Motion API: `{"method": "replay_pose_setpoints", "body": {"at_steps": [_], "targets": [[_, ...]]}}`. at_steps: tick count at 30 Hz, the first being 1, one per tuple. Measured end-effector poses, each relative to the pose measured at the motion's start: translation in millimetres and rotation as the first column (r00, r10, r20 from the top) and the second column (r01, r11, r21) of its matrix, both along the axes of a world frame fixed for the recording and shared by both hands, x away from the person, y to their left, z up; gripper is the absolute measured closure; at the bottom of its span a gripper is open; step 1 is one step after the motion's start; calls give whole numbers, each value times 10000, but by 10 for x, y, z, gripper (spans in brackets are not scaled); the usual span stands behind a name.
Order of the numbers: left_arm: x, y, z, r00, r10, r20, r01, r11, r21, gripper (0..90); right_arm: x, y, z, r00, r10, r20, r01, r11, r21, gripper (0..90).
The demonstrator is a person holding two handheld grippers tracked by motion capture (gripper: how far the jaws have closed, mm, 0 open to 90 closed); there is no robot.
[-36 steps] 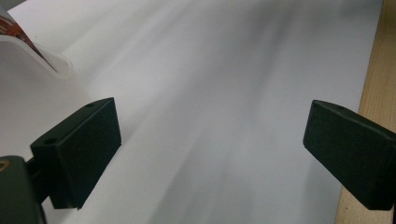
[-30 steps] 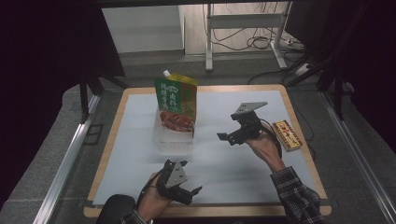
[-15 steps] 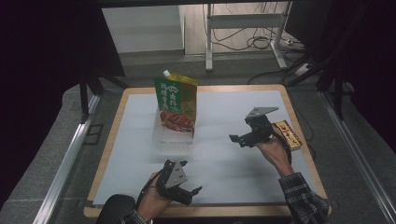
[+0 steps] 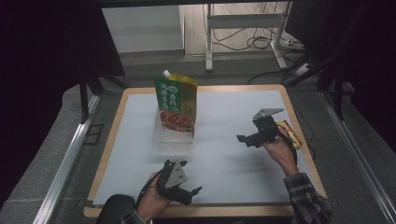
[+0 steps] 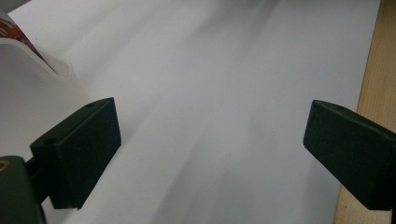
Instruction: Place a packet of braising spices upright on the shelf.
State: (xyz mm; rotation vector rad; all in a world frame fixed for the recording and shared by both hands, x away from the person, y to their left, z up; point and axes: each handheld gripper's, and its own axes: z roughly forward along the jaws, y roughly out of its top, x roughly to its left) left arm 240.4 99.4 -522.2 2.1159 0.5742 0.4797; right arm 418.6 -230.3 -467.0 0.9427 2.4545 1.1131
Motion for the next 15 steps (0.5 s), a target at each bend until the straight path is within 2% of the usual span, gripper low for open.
{"method": "replay_pose_setpoints", "body": {"at_steps": [9,15], "targets": [[-1,-4,-2,10000,-22,8,22,10000,52,39,61,-156,-34,9972,-722,-201,722,9974,-2,0],[-1,-7,-4,10000,-48,9,48,10000,73,39,111,-281,-75,9929,-1121,-396,1107,9932,-361,0]]}}
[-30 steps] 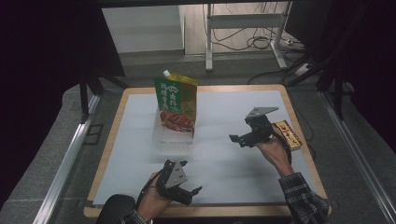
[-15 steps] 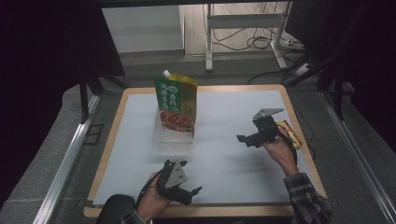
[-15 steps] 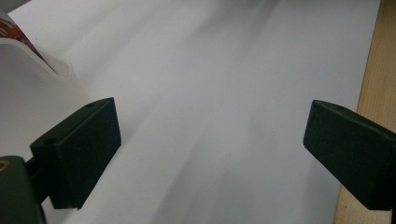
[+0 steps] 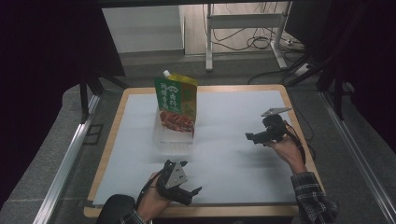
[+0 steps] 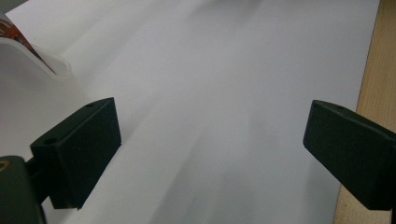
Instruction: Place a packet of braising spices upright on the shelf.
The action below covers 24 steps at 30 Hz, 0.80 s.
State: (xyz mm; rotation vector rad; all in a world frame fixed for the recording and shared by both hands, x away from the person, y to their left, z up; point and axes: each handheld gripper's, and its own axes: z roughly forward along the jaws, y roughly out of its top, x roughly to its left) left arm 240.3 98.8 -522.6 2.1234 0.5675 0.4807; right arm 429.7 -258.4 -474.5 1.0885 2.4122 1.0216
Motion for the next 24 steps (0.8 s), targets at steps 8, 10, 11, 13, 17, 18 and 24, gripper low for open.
{"method": "replay_pose_setpoints", "body": {"at_steps": [8,10,11,13,17,18,24], "targets": [[-1,-2,-2,10000,-16,2,16,10000,35,39,47,-174,-4,9987,-435,-278,437,9990,45,0],[-1,-2,-2,10000,-17,6,17,10000,45,40,55,-226,11,9977,-608,-312,609,9981,10,0],[-2,-3,-2,10000,-13,10,13,10000,51,40,62,-277,24,9957,-880,-297,879,9961,-40,0],[-2,-4,-2,10000,-11,12,11,10000,63,40,71,-336,33,9933,-1127,-244,1120,9934,-251,0],[0,-4,-3,10000,-8,16,8,10000,96,40,76,-450,32,9870,-1602,-115,1591,9850,-664,22],[0,-4,-3,10000,-8,16,8,10000,96,40,76,-450,32,9870,-1602,-115,1591,9850,-664,22],[0,-8,-7,10000,-17,15,17,9999,153,40,103,-631,12,9724,-2324,-223,2302,9703,-745,65]]}}
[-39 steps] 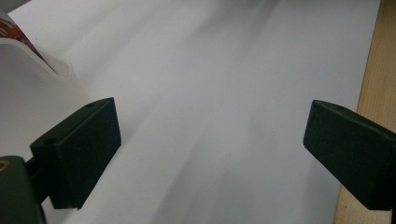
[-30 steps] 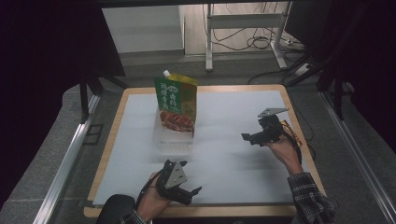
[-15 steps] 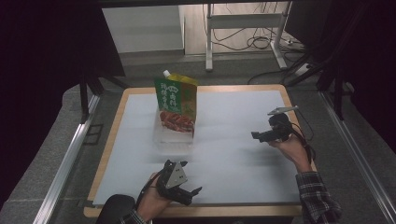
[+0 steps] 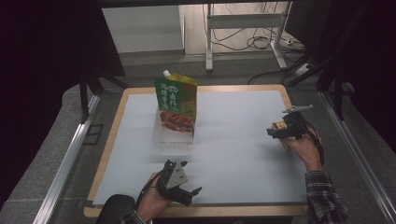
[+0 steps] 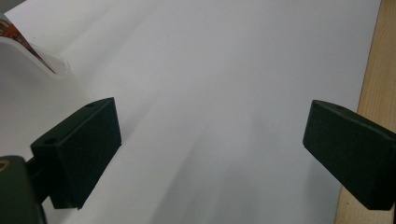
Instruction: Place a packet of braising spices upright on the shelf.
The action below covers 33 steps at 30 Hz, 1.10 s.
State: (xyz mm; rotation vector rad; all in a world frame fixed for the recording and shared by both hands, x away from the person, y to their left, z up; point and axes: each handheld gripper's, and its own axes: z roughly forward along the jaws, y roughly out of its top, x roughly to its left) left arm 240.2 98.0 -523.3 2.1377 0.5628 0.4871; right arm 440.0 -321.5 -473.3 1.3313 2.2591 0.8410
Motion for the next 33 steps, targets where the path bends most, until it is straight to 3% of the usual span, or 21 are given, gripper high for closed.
{"method": "replay_pose_setpoints", "body": {"at_steps": [10,14,18,25,33], "targets": [[-5,-9,-4,10000,-5,24,5,10000,47,41,35,-207,-110,9984,-554,-65,547,9956,-767,131],[-5,-10,-4,10000,-18,32,18,10000,79,41,50,-249,-165,9975,-691,-164,677,9947,-775,159],[-6,-11,-3,10000,-27,46,26,10000,87,41,65,-266,-217,9967,-750,-316,724,9943,-777,177],[-5,-12,-5,10000,-47,62,46,9999,143,41,72,-252,-290,9969,-686,-392,627,9886,-1365,255],[-4,-10,-3,10000,-44,78,43,9999,139,41,54,-229,-288,9946,-898,-519,826,9884,-1271,312]]}}
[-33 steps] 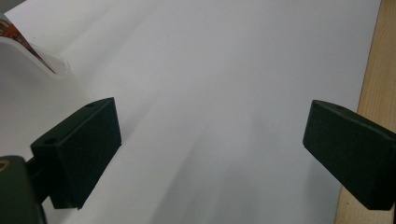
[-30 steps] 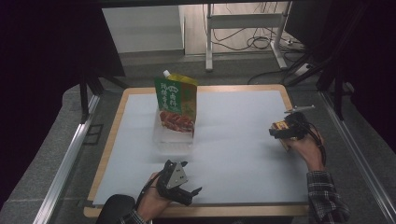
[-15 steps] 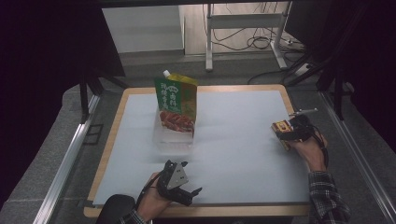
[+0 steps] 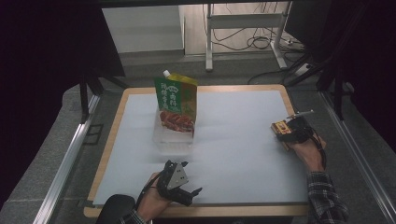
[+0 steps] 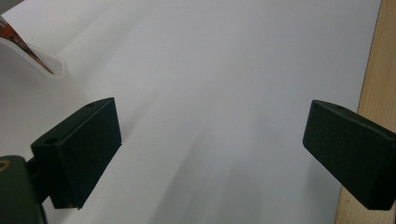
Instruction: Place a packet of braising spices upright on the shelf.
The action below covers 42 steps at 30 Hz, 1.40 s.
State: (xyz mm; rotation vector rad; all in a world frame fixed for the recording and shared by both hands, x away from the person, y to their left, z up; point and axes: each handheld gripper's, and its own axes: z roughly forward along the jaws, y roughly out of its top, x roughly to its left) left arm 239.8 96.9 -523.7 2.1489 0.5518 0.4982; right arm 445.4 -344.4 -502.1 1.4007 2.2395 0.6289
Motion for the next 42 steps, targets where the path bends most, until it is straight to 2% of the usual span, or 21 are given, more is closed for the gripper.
{"method": "replay_pose_setpoints", "body": {"at_steps": [7,14,16,26,37,42], "targets": [[-2,3,2,10000,35,-13,-35,10000,-50,41,-22,34,21,9999,73,-79,-74,9999,-85,318],[-4,8,8,10000,52,21,-52,10000,-82,42,-88,60,121,9997,145,170,-147,9999,88,320],[-6,8,12,10000,49,42,-49,10000,-75,42,-142,81,161,9994,271,237,-276,9994,199,321],[-10,7,15,10000,30,59,-30,10000,-83,41,-351,163,219,9973,686,257,-690,9975,153,320],[-12,1,14,10000,21,64,-20,10000,-89,41,-588,380,254,9917,1244,332,-1257,9913,401,320],[-15,0,16,10000,7,77,-6,10000,-90,42,-730,561,241,9849,1719,226,-1727,9840,426,320]]}}
